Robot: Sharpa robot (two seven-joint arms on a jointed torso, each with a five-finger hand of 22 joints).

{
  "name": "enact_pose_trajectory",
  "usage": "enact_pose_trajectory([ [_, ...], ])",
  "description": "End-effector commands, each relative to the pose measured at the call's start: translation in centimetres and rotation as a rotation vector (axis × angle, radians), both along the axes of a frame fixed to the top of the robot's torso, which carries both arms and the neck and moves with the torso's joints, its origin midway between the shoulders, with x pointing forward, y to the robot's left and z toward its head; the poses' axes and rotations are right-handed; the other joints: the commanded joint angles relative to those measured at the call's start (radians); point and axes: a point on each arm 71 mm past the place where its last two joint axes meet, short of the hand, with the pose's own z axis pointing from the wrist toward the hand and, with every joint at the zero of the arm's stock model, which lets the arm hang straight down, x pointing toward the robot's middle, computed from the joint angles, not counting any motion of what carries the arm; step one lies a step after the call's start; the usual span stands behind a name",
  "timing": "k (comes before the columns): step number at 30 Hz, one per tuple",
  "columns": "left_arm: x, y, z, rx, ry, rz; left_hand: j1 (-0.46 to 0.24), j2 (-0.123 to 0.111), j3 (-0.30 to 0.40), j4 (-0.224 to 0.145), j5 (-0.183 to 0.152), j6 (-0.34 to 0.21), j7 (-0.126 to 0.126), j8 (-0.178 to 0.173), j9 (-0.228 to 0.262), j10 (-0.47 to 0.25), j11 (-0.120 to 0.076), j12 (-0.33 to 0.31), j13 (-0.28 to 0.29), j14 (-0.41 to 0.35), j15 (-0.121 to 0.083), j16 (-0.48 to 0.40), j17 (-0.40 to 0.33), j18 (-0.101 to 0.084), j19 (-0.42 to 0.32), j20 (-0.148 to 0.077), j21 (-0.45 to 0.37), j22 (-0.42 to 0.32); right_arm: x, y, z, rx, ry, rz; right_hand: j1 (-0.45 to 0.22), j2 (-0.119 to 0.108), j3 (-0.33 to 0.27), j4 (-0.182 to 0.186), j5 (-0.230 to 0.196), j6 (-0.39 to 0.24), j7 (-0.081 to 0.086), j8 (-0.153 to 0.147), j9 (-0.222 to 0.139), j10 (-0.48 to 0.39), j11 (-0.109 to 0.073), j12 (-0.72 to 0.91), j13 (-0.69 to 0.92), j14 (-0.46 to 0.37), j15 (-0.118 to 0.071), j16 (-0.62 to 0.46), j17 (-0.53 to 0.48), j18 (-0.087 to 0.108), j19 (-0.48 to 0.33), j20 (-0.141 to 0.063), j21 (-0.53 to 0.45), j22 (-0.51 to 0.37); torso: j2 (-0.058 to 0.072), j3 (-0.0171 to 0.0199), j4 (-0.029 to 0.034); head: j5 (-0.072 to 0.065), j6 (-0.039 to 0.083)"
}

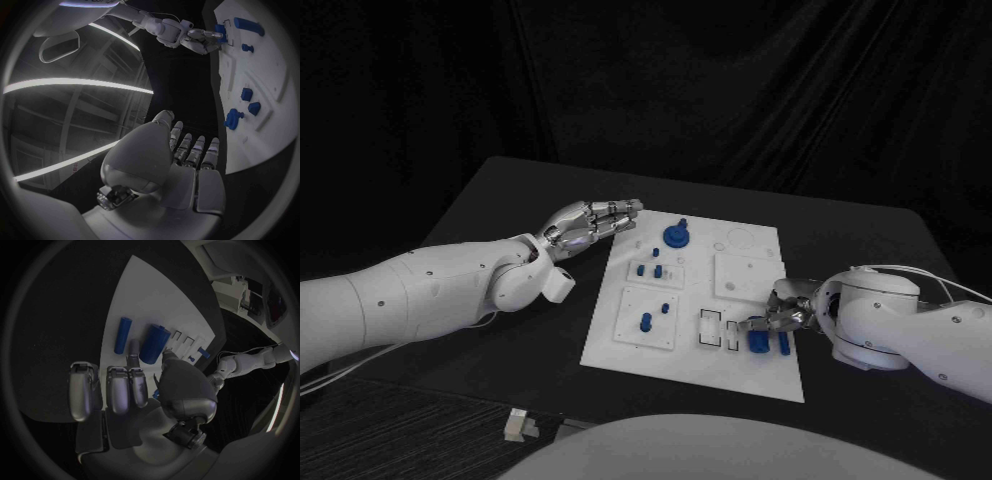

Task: Assemble the parts on the task board

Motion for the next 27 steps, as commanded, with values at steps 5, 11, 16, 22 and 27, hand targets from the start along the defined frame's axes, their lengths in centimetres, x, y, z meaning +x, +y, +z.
enact_pose_trajectory([
  [5, -0.06, -0.16, 0.51, -0.068, -0.052, -0.007, -0.004, -0.001, 0.007, 0.001, 0.006, -0.007, -0.003, 0.004, 0.0, -0.003, 0.007, 0.0, 0.0, -0.001, 0.005, 0.005, 0.001, -0.017, 0.004, 0.003, 0.0, -0.001, -0.52, 0.06, -0.81, -0.023, 0.038, 0.003, 0.065, 0.001, 0.01, -0.021, 0.252, -0.044, 0.0, 0.041, 0.066, 0.105, 0.005, 0.002, 0.263, 0.104, 0.007, 0.003, 0.263, 0.001, 0.058, 0.006, -0.012, 0.231, 0.0, 0.0001, 0.0001, -0.001, 0.0],
  [11, -0.04, -0.17, 0.46, -0.067, -0.05, -0.007, -0.004, -0.001, 0.008, 0.001, 0.006, -0.007, -0.002, 0.004, 0.0, -0.003, 0.008, 0.0, 0.0, -0.001, 0.006, 0.005, 0.002, -0.017, 0.004, 0.003, -0.001, -0.002, -0.55, 0.07, -0.95, 0.023, 0.049, -0.034, 0.129, -0.011, 0.053, -0.041, 0.57, -0.069, -0.008, 0.083, 0.122, 0.105, -0.001, 0.002, 0.263, 0.104, 0.0, 0.003, 0.263, 0.002, 0.058, 0.001, -0.013, 0.23, 0.0, 0.0, 0.0, 0.001, 0.0],
  [16, -0.05, -0.1, 0.44, -0.065, -0.049, -0.006, -0.004, -0.001, 0.008, 0.001, 0.006, -0.007, -0.002, 0.004, 0.0, -0.003, 0.008, 0.0, 0.0, -0.001, 0.006, 0.005, 0.002, -0.017, 0.004, 0.003, -0.001, -0.002, -0.48, -0.05, -0.94, 0.1, 0.056, -0.097, 0.166, -0.022, 0.123, -0.056, 0.76, -0.087, -0.015, 0.112, 0.159, 0.105, -0.008, 0.002, 0.263, 0.104, -0.006, 0.003, 0.263, 0.004, 0.053, -0.005, -0.022, 0.227, 0.0, 0.0, 0.0001, 0.001, 0.0],
  [22, -0.06, -0.06, 0.42, -0.064, -0.048, -0.005, -0.005, -0.001, 0.01, 0.001, 0.006, -0.008, -0.002, 0.004, 0.0, -0.003, 0.008, 0.0, 0.0, -0.001, 0.006, 0.006, 0.002, -0.017, 0.004, 0.003, 0.0, -0.002, -0.53, -0.23, -0.76, 0.194, 0.058, -0.182, 0.176, -0.034, 0.181, -0.071, 0.834, -0.107, -0.015, 0.132, 0.184, 0.105, -0.01, 0.002, 0.263, 0.104, -0.008, 0.003, 0.263, 0.005, 0.051, -0.007, -0.027, 0.226, 0.0, 0.0, -0.0002, 0.003, 0.0],
  [27, -0.06, -0.08, 0.4, -0.064, -0.048, -0.005, -0.005, -0.001, 0.01, 0.001, 0.006, -0.008, -0.002, 0.004, 0.0, -0.003, 0.008, 0.0, 0.0, -0.001, 0.006, 0.006, 0.002, -0.017, 0.004, 0.003, 0.0, -0.002, -0.89, -0.35, -0.42, 0.268, 0.071, -0.253, 0.178, -0.033, 0.196, -0.075, 0.844, -0.109, -0.015, 0.136, 0.187, 0.105, -0.01, 0.002, 0.263, 0.103, -0.008, 0.0, 0.259, 0.005, 0.051, -0.007, -0.029, 0.225, 0.0, 0.0001, -0.0005, 0.005, 0.0],
])
